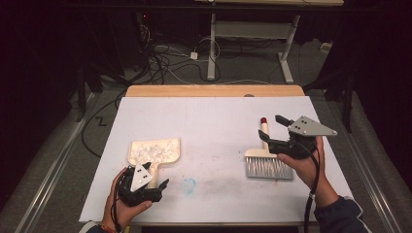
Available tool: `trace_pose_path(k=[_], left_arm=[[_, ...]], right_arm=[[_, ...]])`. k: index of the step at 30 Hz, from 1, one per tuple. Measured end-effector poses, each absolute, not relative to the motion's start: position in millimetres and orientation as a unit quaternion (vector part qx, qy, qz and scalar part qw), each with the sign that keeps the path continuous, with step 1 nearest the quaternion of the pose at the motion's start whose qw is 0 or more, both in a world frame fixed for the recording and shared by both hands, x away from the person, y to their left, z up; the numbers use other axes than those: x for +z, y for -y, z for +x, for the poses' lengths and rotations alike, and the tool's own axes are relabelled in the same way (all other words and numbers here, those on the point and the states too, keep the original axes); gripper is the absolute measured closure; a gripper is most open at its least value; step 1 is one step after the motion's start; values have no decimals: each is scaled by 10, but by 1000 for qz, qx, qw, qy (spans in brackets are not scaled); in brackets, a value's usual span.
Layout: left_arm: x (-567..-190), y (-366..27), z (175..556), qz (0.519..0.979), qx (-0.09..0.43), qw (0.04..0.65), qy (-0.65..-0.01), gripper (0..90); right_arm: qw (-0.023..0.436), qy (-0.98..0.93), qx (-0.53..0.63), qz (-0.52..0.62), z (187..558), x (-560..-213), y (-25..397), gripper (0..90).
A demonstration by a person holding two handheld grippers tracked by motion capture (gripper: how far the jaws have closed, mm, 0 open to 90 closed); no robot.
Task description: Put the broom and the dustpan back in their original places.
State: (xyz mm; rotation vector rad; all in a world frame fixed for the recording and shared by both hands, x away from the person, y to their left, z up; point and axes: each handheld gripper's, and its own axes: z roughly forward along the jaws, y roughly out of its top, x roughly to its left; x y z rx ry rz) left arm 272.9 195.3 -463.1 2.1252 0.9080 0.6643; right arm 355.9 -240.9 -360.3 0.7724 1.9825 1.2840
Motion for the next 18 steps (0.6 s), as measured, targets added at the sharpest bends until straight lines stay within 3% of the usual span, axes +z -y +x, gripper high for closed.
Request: trace_pose_path(k=[18], left_arm=[[-4637, -1931, 2725, 830, 256, 356, -344, 203]], right_arm=[[334, -766, 479, 269, 3280, -3672, 2526, 262]])
